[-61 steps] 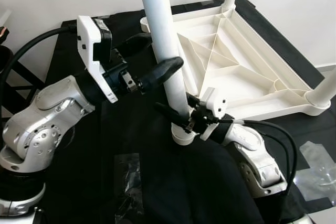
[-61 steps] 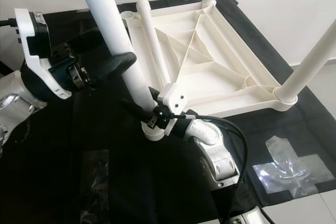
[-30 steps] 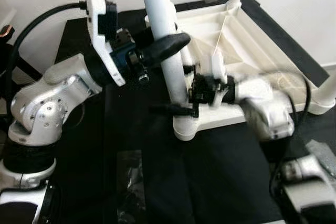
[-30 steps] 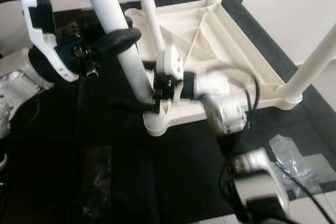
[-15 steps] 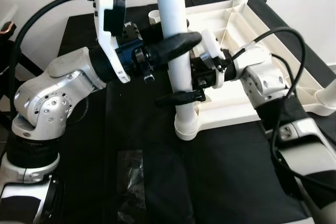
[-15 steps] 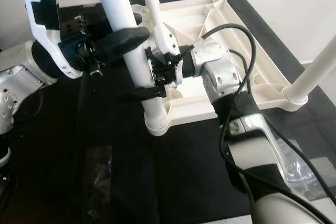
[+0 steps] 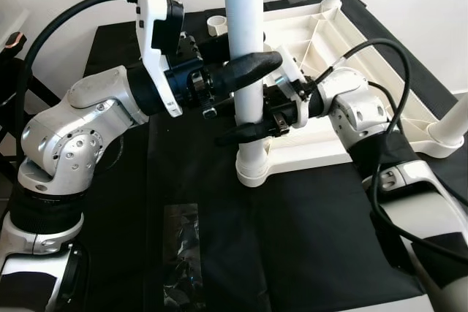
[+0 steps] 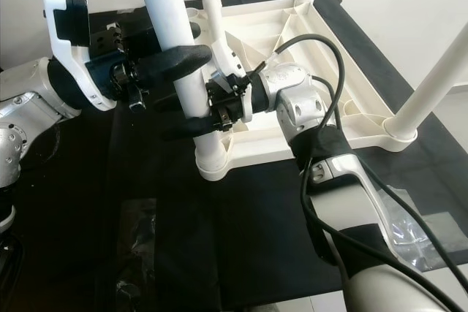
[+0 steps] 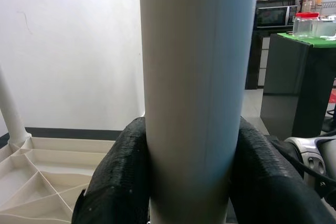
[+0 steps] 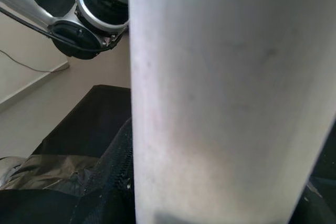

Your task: Building children table

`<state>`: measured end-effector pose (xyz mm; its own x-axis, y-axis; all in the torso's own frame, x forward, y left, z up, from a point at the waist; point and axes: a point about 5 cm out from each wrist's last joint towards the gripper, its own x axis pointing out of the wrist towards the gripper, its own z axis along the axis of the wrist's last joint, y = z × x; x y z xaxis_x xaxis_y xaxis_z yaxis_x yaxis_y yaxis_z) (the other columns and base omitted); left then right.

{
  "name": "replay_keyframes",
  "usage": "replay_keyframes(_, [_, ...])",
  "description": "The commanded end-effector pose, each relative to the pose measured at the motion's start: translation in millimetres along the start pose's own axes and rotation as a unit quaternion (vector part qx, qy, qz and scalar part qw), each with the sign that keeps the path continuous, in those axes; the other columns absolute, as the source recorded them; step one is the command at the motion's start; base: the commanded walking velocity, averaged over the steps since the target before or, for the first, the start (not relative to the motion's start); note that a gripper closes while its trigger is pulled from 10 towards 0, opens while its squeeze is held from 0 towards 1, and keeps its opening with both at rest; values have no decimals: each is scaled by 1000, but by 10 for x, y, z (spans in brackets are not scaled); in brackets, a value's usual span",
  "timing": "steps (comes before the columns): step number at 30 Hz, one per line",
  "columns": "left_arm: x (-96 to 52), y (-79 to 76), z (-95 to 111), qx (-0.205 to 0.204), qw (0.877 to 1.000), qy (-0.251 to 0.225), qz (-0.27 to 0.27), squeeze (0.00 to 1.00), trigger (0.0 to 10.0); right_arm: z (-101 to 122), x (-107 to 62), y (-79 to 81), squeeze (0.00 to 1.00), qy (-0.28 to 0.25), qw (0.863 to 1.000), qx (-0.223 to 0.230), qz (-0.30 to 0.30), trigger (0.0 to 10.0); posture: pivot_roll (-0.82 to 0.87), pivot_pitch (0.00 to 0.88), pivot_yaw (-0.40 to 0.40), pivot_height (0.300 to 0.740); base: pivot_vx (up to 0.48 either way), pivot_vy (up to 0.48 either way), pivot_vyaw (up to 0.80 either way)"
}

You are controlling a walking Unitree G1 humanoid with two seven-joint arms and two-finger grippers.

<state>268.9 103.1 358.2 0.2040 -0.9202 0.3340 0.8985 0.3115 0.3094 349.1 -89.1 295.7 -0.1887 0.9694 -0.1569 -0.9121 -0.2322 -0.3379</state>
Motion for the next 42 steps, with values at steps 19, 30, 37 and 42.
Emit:
replay_keyframes(19, [-1252, 676, 186, 17, 909, -50, 414, 1000, 10000, -99, -98, 38, 0, -91, 987, 51, -125, 0, -18, 271, 74, 740, 0, 0, 0])
replay_keyframes(30, [-1596, -220, -620, -15, 892, 117, 437, 0, 10000, 138, -144, -13, 0, -85, 994, 65, -9, 0, 10, 387, 51, 740, 0, 0, 0])
replay_keyframes(37, [-1364, -783, -911, -15, 899, 181, 399, 0, 10000, 361, -81, -48, 0, -90, 993, 69, 33, 0, 17, 434, 21, 740, 0, 0, 0])
replay_keyframes(42, [-1410, -965, -964, 14, 855, 184, 485, 0, 10000, 441, 48, 31, 0, -56, 992, 64, 91, 0, 16, 483, 14, 740, 0, 0, 0])
